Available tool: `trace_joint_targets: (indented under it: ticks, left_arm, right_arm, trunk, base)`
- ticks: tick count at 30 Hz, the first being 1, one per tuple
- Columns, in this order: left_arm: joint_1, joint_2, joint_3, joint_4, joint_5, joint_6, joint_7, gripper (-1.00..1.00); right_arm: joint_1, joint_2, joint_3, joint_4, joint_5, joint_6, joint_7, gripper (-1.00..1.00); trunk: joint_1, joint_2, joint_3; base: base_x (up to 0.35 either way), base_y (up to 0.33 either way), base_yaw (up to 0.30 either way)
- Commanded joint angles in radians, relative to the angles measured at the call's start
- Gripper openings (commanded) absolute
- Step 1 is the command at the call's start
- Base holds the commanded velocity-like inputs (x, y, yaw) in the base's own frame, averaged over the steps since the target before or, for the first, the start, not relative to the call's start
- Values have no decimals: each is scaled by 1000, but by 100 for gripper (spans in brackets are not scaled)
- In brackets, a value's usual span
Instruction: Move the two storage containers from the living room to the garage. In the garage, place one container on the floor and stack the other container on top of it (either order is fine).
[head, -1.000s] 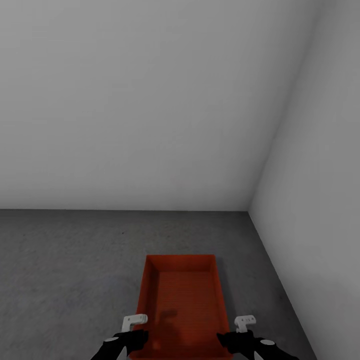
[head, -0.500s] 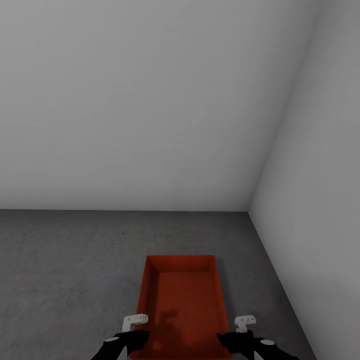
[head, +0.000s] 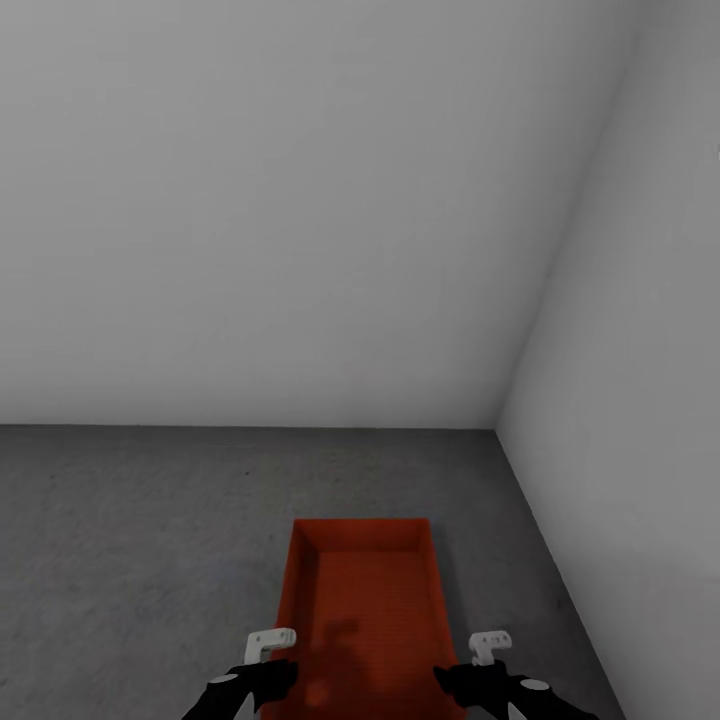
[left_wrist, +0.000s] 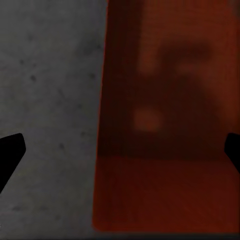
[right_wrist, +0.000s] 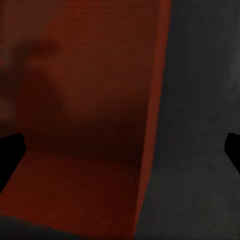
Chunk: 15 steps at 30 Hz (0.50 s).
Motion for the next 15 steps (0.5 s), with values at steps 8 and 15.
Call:
trace_joint_targets:
  ticks: [8,15]
  left_arm:
    - [0,7,6,-3,0,6,0,100]
    - [0,14,13,-4,0,2,0,100]
  right_arm:
    - [-1,0,-6,1,13,-3,8,100]
    - [-1,-1,-3,0,12,-2,6,100]
  trunk:
    - [-31,56,24]
    - [-58,105,46]
  base:
    - [0,0,0]
    - [0,0,0]
